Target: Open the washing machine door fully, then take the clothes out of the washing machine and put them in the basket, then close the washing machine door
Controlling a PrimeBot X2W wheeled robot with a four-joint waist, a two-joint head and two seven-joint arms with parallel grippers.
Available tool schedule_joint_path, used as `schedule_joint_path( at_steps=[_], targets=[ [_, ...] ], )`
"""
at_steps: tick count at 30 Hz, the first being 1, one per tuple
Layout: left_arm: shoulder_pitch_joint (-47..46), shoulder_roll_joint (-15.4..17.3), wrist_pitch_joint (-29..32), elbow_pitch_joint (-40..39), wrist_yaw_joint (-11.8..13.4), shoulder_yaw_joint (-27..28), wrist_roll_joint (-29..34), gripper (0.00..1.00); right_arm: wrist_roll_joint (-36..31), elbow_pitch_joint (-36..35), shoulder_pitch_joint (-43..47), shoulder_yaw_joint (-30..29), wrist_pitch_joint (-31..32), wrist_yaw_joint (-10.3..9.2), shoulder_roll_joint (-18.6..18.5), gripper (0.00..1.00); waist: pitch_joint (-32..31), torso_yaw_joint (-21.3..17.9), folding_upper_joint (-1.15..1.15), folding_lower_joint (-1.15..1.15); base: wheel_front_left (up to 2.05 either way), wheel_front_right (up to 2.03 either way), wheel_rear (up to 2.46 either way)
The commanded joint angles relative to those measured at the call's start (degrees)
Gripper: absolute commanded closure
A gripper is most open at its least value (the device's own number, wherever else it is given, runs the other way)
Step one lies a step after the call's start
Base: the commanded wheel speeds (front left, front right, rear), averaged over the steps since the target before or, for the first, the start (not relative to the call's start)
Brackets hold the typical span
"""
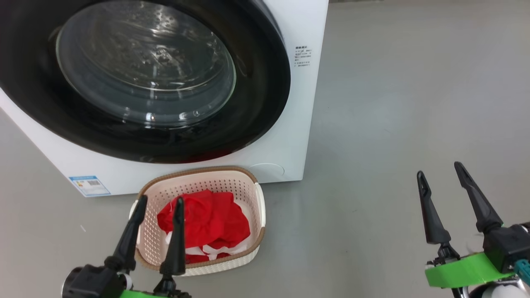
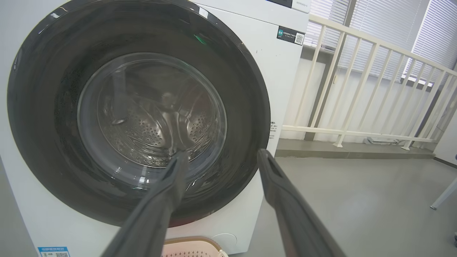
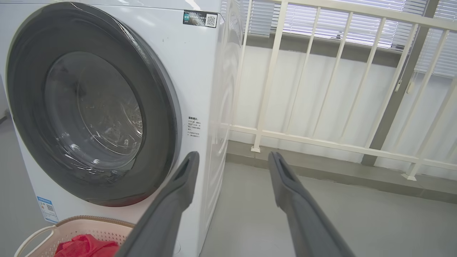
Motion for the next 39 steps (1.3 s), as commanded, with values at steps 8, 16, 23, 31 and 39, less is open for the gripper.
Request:
schedule_joint_path(
  at_steps=[8, 16, 23, 31, 39],
  targets=[
    [2.1, 0.4, -0.4, -1.6, 0.6, 3.8, 1.5, 0.00, 1.9, -3.1, 3.1, 0.2, 0.0, -0.23, -0.1, 0.00, -2.2, -0.4, 0.00, 0.00, 0.00, 0.00, 0.00],
    [4.7, 0.7, -0.4, -1.6, 0.7, 4.4, 2.8, 0.00, 2.3, -4.3, 5.9, -0.3, 0.0, -0.23, -0.1, 0.00, -4.3, -0.3, 0.00, 0.00, 0.00, 0.00, 0.00],
    [5.6, 0.7, -0.4, -1.8, 0.1, 4.6, 2.8, 0.00, 2.2, -5.2, 7.0, 0.2, 0.0, -0.23, -0.1, 0.00, -4.8, 0.3, 0.00, 0.00, 0.00, 0.00, 0.00],
    [6.2, 0.7, -0.4, -1.9, -0.3, 4.6, 2.9, 0.00, 2.3, -5.6, 7.7, 0.3, 0.0, -0.23, -0.1, 0.00, -5.1, 0.6, 0.00, 0.00, 0.00, 0.00, 0.00],
    [6.2, 0.7, -0.4, -1.7, -0.6, 4.6, 3.2, 0.00, 2.4, -5.4, 8.1, 0.5, 0.0, -0.23, -0.1, 0.02, -5.0, 0.6, 0.00, 0.00, 0.00, 0.00, 0.00]
  ],
)
